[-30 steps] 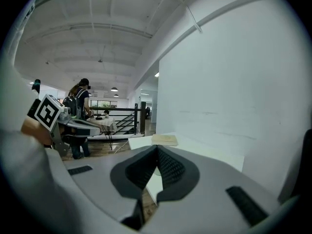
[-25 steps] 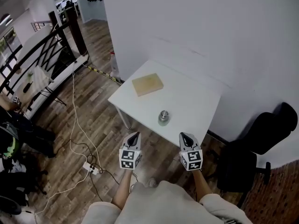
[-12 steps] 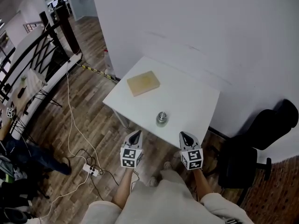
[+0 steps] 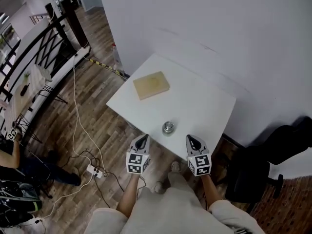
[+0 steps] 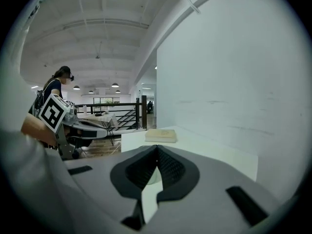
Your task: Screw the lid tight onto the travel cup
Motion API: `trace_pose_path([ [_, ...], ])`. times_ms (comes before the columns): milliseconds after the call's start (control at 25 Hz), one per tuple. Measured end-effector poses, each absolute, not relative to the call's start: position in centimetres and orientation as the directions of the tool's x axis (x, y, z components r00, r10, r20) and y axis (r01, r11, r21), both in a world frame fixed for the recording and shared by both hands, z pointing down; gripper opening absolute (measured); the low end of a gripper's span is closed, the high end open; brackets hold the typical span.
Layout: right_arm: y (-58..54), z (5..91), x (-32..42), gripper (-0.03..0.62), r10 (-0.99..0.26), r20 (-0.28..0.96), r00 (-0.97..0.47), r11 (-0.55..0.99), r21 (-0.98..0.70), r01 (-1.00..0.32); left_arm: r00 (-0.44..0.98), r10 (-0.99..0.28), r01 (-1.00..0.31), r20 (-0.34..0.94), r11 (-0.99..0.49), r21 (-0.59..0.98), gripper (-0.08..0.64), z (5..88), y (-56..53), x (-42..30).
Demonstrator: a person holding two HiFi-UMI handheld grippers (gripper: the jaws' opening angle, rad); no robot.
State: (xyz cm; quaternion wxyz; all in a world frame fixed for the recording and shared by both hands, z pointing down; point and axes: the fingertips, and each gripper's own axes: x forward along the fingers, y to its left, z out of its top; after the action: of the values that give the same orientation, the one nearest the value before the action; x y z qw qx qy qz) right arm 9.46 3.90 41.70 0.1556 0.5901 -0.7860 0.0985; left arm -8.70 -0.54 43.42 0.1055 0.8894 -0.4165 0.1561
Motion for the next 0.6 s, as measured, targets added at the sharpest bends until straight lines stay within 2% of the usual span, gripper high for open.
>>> trace_pose_path([
  [600,-2.3,45.3,11.6,0.000,-0.809,0.385,-0.444,0.466,-0.041,-0.884,0.480,-0.769,-0.857,0.422,-0.514,0.038,0.008,46.9,-4.4,-6.5],
])
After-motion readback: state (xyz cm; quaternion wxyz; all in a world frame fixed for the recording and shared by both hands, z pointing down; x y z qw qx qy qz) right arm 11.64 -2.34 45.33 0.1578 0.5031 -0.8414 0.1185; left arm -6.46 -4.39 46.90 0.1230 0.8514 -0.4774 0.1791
